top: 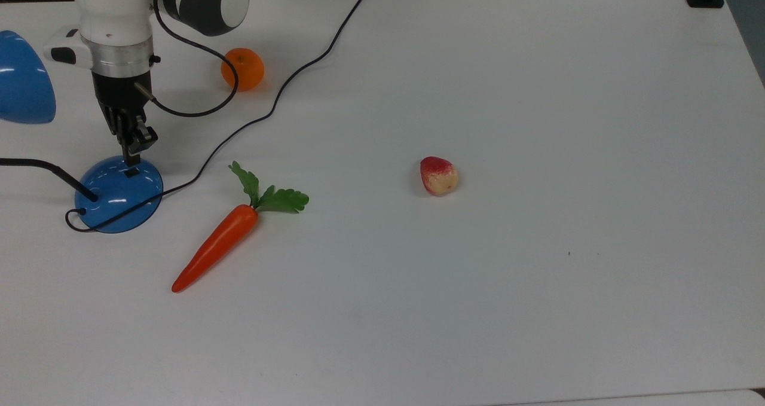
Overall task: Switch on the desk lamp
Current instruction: 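Press down on the switch on the lamp base with the gripper fingertips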
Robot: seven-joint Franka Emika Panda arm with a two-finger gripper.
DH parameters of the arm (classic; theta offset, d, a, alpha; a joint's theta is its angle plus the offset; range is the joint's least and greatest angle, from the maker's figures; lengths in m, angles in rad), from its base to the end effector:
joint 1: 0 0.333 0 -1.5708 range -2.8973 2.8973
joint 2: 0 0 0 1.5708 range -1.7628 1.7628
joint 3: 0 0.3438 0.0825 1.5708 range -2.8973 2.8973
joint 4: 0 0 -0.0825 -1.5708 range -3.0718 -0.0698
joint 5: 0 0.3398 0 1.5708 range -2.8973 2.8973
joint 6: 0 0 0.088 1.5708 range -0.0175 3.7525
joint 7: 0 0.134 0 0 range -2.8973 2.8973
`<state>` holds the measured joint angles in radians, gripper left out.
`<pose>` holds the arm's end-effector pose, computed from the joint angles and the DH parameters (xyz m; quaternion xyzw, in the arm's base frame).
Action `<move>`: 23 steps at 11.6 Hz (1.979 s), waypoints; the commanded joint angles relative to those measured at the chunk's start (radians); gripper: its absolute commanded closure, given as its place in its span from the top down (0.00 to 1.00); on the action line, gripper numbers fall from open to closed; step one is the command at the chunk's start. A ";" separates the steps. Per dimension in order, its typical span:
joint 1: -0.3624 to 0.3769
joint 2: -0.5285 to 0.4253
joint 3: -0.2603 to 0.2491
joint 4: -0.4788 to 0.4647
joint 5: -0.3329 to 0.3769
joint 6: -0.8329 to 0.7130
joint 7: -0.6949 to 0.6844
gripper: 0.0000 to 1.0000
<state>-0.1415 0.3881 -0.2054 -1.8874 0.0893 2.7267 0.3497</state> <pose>0.6207 -0.2122 0.3853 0.9082 -0.3507 0.2284 0.0088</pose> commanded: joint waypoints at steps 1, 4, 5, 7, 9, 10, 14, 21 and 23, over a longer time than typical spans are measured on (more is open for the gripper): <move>-0.013 0.041 0.014 0.045 0.016 0.016 0.017 0.00; -0.019 0.060 0.020 0.068 0.016 0.016 0.025 0.00; -0.020 0.060 0.020 0.068 0.016 0.016 0.025 0.00; -0.021 0.067 0.020 0.067 0.016 0.016 0.025 0.00; -0.024 0.077 0.020 0.067 0.016 0.018 0.025 0.00; -0.024 0.078 0.020 0.067 0.016 0.018 0.025 0.00; -0.033 0.080 0.020 0.067 0.018 0.019 0.028 0.00; -0.041 0.109 0.020 0.068 0.036 0.068 0.028 0.00; -0.041 0.118 0.020 0.068 0.038 0.071 0.029 0.00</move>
<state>-0.1725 0.4744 -0.2011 -1.8276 0.1029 2.7606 0.3749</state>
